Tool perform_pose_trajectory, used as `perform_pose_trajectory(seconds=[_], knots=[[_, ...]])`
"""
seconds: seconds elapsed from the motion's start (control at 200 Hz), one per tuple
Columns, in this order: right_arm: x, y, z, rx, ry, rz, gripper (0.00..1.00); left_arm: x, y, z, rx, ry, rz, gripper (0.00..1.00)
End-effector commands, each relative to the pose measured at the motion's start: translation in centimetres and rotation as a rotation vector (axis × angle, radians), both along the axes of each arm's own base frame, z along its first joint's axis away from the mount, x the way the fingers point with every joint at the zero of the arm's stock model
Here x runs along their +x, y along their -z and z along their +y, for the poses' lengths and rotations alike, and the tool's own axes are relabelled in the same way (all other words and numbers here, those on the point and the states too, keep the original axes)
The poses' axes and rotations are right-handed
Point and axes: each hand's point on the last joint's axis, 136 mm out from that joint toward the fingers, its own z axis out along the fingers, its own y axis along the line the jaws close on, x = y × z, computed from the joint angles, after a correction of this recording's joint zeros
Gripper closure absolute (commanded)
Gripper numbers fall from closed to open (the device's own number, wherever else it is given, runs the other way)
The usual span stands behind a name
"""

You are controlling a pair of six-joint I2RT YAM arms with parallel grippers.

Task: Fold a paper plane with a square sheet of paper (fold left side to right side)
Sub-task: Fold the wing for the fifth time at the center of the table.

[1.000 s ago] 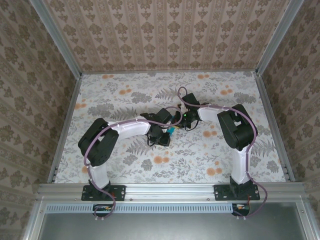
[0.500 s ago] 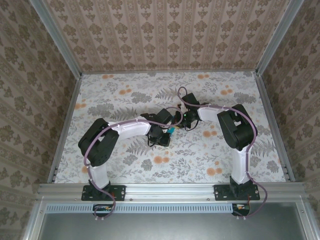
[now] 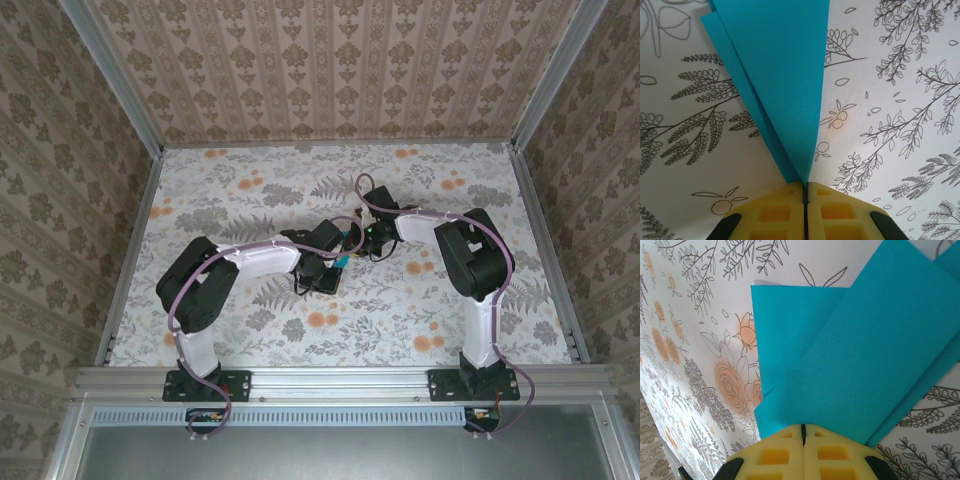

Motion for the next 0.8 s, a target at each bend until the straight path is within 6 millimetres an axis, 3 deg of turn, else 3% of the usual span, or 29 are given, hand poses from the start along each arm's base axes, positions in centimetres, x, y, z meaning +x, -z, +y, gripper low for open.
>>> perform_pose_trajectory(seconds=[0.0,0.19,0.555,0.66,0.795], knots=[[-1.8,3.2,-1.2,-0.074,-0.005,0.100,1.00,-1.5,0.2,0.4,-0.016,-0.004,0.057,0.94],[-1.8,3.3,-1.2,-0.078,-0.006,0.103,1.00,-1.5,-0.2,0.3,-0.115,-0.036,0.088,1.00],[-2.0,4.0,-1.9,-0.120,-0.004,0.129,1.00,-1.9,-0.8,0.4,-0.230,-0.052,0.131,1.00],[-1.9,4.1,-2.0,-0.120,-0.002,0.129,1.00,-2.0,-1.6,0.8,-0.250,-0.049,0.130,0.89],[-1.8,3.9,-1.8,-0.112,-0.005,0.124,1.00,-1.7,-3.7,1.7,-0.274,-0.044,0.095,0.86]])
